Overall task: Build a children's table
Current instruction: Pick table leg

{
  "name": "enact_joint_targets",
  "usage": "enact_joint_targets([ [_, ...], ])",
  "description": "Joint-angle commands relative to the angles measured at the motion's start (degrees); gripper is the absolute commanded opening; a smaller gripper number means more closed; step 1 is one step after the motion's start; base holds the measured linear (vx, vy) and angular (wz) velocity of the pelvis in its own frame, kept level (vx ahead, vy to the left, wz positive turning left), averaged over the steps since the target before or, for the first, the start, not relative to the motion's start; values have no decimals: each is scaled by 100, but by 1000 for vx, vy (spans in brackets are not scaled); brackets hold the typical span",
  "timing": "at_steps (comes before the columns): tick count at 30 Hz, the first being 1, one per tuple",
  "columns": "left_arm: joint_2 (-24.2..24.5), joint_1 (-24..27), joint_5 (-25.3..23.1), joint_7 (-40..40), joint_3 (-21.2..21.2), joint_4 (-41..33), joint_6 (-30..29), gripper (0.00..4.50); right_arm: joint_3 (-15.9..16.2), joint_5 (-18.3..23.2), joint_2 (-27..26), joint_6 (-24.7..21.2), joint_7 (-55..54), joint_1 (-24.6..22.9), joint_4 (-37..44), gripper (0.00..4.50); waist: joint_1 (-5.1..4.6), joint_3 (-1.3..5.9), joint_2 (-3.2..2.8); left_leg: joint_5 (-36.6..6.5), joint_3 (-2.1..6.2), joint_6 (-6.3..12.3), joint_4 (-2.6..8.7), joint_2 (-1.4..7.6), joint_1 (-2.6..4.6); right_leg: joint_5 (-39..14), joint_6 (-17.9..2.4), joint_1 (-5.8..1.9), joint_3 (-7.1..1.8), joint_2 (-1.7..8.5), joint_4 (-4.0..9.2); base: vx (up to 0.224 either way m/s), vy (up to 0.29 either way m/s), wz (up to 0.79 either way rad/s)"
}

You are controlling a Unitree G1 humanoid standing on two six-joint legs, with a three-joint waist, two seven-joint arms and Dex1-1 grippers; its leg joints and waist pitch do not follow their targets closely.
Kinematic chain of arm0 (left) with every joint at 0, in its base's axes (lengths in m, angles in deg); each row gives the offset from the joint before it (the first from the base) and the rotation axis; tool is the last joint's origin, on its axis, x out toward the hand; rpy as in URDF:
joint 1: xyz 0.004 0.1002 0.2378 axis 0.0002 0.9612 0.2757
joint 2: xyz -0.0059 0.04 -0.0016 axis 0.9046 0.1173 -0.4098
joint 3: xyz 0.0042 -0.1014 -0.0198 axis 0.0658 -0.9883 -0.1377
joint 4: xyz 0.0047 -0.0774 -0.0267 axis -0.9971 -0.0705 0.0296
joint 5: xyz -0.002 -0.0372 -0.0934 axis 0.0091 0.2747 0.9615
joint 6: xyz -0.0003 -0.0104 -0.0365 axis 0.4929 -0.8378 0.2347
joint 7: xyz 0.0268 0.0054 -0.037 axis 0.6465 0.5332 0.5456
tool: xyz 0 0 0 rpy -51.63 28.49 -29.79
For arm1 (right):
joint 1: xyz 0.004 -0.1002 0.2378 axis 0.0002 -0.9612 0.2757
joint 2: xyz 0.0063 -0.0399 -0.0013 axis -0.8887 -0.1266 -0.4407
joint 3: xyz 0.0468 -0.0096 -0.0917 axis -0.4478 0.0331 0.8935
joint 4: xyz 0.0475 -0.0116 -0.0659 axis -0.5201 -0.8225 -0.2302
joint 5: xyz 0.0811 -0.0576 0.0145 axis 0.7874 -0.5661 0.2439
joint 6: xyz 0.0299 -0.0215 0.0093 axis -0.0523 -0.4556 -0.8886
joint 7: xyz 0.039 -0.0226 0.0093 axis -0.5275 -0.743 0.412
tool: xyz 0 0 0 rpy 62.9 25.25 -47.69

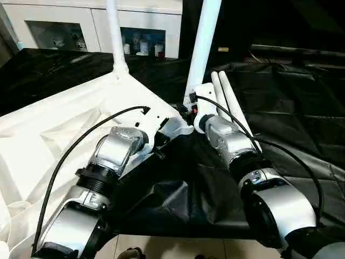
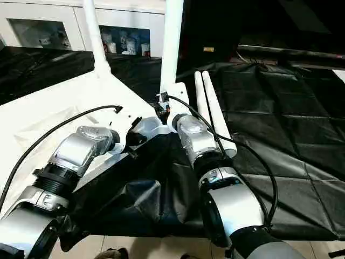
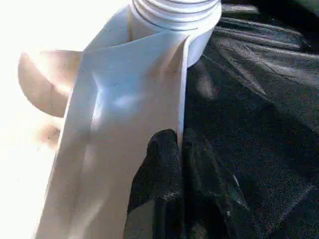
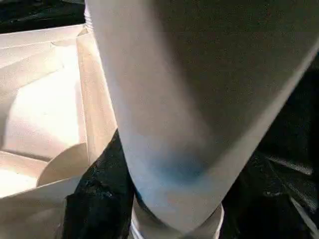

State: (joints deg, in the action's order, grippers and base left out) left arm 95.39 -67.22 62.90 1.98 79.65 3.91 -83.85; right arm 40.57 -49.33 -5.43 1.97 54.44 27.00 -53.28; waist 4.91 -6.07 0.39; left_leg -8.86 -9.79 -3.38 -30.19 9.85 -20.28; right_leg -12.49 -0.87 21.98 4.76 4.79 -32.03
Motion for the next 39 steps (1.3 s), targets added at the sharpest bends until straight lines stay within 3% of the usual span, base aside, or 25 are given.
enact_joint_targets([
  [1, -27, -89, 43, -118, 123, -217, 158, 0, 233, -25, -475, -723, 425, -478, -949, 189, -41, 135, -93, -3660, 276, -301, 501, 347, 159, -3576, -303, 94, -329, 522, 606, 0, 0, 0],
  [3, 88, 5, 151, -539, 287, -470, 270, 0, 222, -23, -439, -792, 623, -458, -945, 189, -49, 147, -86, -3631, 304, -306, 521, 360, 103, -3496, -326, 39, -326, 537, 570, 0, 0, 0],
  [5, 277, 115, 260, -935, 418, -790, 276, 0, 316, -90, -363, -946, 979, -419, -917, 189, -56, 188, -85, -3209, 277, -291, 533, 377, 30, -2968, -468, -16, -357, 527, 491, 0, 0, 0],
  [8, 469, 204, 346, -1236, 473, -1007, 220, 0, 514, -237, -273, -980, 1464, -402, -853, 189, -46, 207, -119, -2684, 180, -267, 494, 387, 52, -1899, -856, -14, -391, 473, 401, 53, -5, -4],
  [10, 761, 353, 450, -1738, 525, -1231, 476, 0, 749, -364, -113, -1010, 2213, -425, -677, 189, -73, 212, -105, -2503, 164, -129, 482, 369, -8, -1723, -964, -97, -380, 465, 355, 57, -20, 0],
  [11, 836, 384, 462, -1829, 539, -1285, 491, 0, 802, -379, -64, -1001, 2408, -442, -615, 189, -76, 218, -108, -2462, 154, -104, 478, 372, 6, -1751, -983, -86, -379, 463, 363, 56, -25, -1],
  [12, 1045, 495, 547, -2179, 562, -1443, 701, 0, 1003, -414, 137, -958, 3045, -535, -364, 189, -61, 259, -127, -2376, 128, -72, 442, 378, 77, -1701, -1059, -65, -391, 464, 367, 60, -38, 4],
  [14, 1324, 664, 682, -2638, 559, -1693, 1030, 0, 1309, -422, 533, -882, 4051, -763, 166, 189, -44, 254, -95, -2017, 109, 59, 418, 376, 17, -1409, -1129, -122, -395, 460, 339, 66, -46, 6],
  [15, 1383, 700, 725, -2775, 554, -1746, 1175, 0, 1386, -419, 658, -855, 4330, -828, 318, 189, -6, 298, -80, -1636, 91, 193, 368, 390, 6, -1028, -1208, -168, -383, 448, 274, 75, -43, 3],
  [16, 1468, 721, 710, -2829, 559, -1792, 1227, 0, 1499, -426, 876, -775, 4700, -957, 586, 189, 55, 365, -77, -764, 46, 430, 266, 388, 37, 139, -1455, -198, -355, 408, 128, 97, -40, 6],
  [18, 1541, 747, 690, -2877, 553, -1818, 1339, 0, 1576, -428, 1060, -669, 4973, -1077, 813, 189, 66, 382, -87, -260, 10, 612, 201, 371, 57, 941, -1682, -179, -345, 374, 44, 96, -35, 7],
  [19, 1682, 815, 684, -2993, 535, -1869, 1554, 0, 1673, -422, 1393, -609, 5395, -1304, 1250, 189, 75, 404, -42, 5, -16, 778, 156, 356, 49, 1377, -1813, -199, -336, 362, 2, 74, -20, 10],
  [20, 1704, 826, 684, -3013, 531, -1877, 1589, 0, 1687, -421, 1444, -602, 5458, -1338, 1317, 189, 125, 423, -53, 203, -8, 921, 117, 351, 52, 1656, -1833, -219, -321, 354, -38, 74, -20, 10],
  [21, 1704, 826, 684, -3013, 531, -1877, 1589, 0, 1687, -421, 1444, -602, 5458, -1338, 1317, 189, 125, 423, -53, 203, -8, 921, 117, 351, 52, 1656, -1833, -219, -321, 354, -38, 64, -11, 12],
  [22, 1851, 939, 761, -3235, 502, -1990, 1820, 0, 1763, -356, 1745, -528, 5752, -1638, 1871, 189, 152, 432, -28, 228, -8, 1028, 96, 359, 50, 1716, -1820, -220, -315, 349, -47, 0, 0, 0],
  [23, 1902, 990, 808, -3322, 480, -2045, 1883, 0, 1798, -293, 1856, -536, 5882, -1776, 2123, 189, 159, 436, -41, 103, -28, 1042, 91, 384, 70, 1596, -1803, -190, -336, 371, -51, 0, 0, 0],
  [25, 1986, 1084, 911, -3503, 436, -2158, 1955, 0, 1844, -154, 2021, -682, 6165, -2025, 2602, 189, 167, 434, -30, -1, -13, 998, 97, 402, 42, 1347, -1731, -211, -330, 344, -52, 0, 0, 0],
  [27, 2042, 1144, 1001, -3646, 418, -2263, 1912, 0, 1886, -65, 2106, -842, 6363, -2162, 2877, 189, 153, 420, -32, -149, 8, 875, 129, 407, 19, 899, -1669, -226, -323, 345, -29, 0, 0, 0],
  [32, 2201, 1232, 1081, -3899, 424, -2366, 1950, 0, 1970, -39, 2176, -955, 6569, -2361, 3194, 189, 114, 394, -32, -1098, 16, 255, 222, 423, 49, -645, -1461, -202, -378, 390, 102, 0, 0, 0],
  [35, 2214, 1217, 1066, -3908, 409, -2234, 2053, 0, 1979, -72, 2138, -959, 6365, -2368, 3215, 189, 105, 417, -38, -1138, 15, 146, 212, 406, 52, -731, -1415, -205, -395, 394, 108, 0, 0, 0],
  [37, 2208, 1198, 1012, -3919, 385, -2134, 2109, 0, 1988, -104, 2125, -1035, 6127, -2399, 3325, 189, 103, 446, -4, -930, 13, 155, 185, 390, 33, -446, -1414, -227, -396, 377, 69, 0, 0, 0],
  [39, 2183, 1162, 939, -3821, 388, -2066, 2096, 0, 1938, -199, 2063, -984, 5860, -2383, 3244, 189, 110, 473, -7, -718, 9, 205, 153, 373, 25, -103, -1443, -234, -393, 374, 27, 0, 0, 0],
])
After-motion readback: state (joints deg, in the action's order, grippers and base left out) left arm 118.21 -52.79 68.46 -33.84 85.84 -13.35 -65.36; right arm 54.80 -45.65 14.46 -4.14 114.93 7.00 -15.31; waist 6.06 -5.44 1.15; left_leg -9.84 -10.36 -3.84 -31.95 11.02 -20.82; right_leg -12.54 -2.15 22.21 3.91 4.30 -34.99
